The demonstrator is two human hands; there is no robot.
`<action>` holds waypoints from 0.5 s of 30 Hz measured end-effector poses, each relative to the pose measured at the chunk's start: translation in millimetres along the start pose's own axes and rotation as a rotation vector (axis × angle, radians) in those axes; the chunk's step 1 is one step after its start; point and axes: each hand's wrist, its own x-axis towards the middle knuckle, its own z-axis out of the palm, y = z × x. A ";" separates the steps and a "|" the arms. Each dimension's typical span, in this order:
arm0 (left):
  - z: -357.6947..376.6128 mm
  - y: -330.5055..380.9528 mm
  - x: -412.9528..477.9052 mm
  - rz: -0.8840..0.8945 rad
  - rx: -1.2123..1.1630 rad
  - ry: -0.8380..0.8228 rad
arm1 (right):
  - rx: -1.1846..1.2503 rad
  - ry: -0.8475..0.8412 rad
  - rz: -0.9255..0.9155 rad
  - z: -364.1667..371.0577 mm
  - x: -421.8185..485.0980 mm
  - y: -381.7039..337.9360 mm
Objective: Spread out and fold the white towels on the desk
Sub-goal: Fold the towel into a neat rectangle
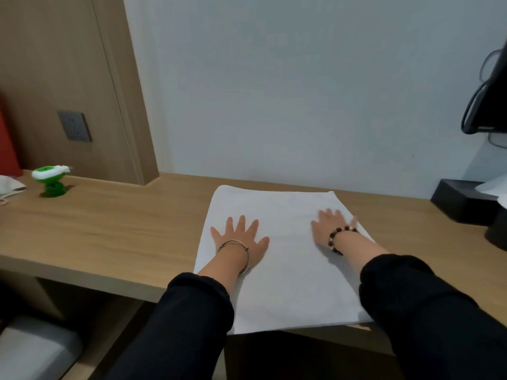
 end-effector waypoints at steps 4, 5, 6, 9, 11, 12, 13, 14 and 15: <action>-1.0 -0.9 -0.3 0.010 0.009 -0.012 | 0.073 -0.004 -0.394 24.1 -14.8 -38.2; -1.5 -1.6 -0.2 0.015 0.006 -0.017 | 0.072 -0.006 -0.368 25.8 -11.3 -31.4; -2.0 -2.7 -0.1 0.020 0.003 -0.025 | 0.073 -0.007 -0.309 25.4 -6.8 -21.5; -4.4 -7.2 2.5 0.018 -0.010 -0.064 | 0.078 -0.013 -0.090 19.7 4.1 13.0; -10.2 -12.7 8.5 -0.018 -0.029 -0.115 | 0.056 -0.048 -0.016 15.6 7.9 26.4; -14.5 -15.9 12.9 -0.039 -0.036 -0.147 | 0.028 -0.071 -0.003 12.9 9.9 28.8; -19.6 -18.7 18.6 -0.057 -0.036 -0.178 | -0.010 -0.089 0.000 8.6 13.0 28.9; -25.4 -20.8 25.5 -0.069 -0.026 -0.202 | -0.053 -0.093 -0.007 2.7 17.1 26.5; -30.8 -21.4 33.0 -0.073 -0.001 -0.212 | -0.090 -0.072 -0.032 -3.6 21.4 22.3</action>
